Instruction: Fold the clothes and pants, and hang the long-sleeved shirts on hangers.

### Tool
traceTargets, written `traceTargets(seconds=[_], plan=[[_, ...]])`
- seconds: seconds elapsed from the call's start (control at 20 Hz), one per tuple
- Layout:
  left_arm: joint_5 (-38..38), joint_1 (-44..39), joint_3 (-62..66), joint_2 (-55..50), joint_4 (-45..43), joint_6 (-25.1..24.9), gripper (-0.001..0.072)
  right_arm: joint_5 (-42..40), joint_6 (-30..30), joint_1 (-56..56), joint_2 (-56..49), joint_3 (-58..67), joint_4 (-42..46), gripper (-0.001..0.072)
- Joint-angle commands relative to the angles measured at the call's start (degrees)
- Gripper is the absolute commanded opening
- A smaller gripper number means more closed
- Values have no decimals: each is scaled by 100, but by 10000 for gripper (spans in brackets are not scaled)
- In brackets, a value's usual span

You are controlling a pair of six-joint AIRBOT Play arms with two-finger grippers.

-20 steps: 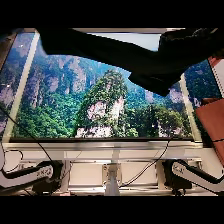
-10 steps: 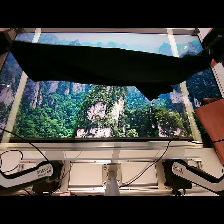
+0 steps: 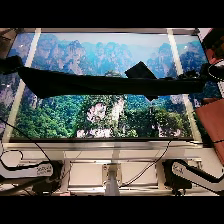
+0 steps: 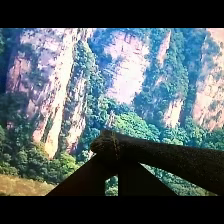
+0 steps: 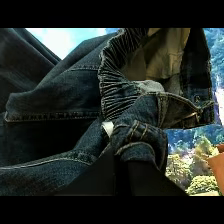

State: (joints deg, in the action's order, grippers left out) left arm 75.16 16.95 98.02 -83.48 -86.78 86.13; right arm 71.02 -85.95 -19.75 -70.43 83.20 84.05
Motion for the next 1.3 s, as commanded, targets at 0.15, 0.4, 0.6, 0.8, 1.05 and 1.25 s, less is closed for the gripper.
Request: traceTargets(seconds=[0.15,0.4,0.6,0.8,1.05,1.25], plan=[[-13,7,0,-109,-61,-2,30,-348,149,-2,-7,0,68,56],[-960,4,0,-107,59,0,30,-1744,133,4,-9,2,-11,55],[-2179,4,0,-79,953,0,30,-3403,57,55,-7,2,-385,56],[-2752,4,0,105,1683,-7,30,-4308,57,258,22,2,-538,56],[-835,35,0,201,1300,-896,30,-1792,280,258,90,2,533,55],[1255,35,-2,142,365,-1305,30,463,326,258,120,-50,1086,55]])
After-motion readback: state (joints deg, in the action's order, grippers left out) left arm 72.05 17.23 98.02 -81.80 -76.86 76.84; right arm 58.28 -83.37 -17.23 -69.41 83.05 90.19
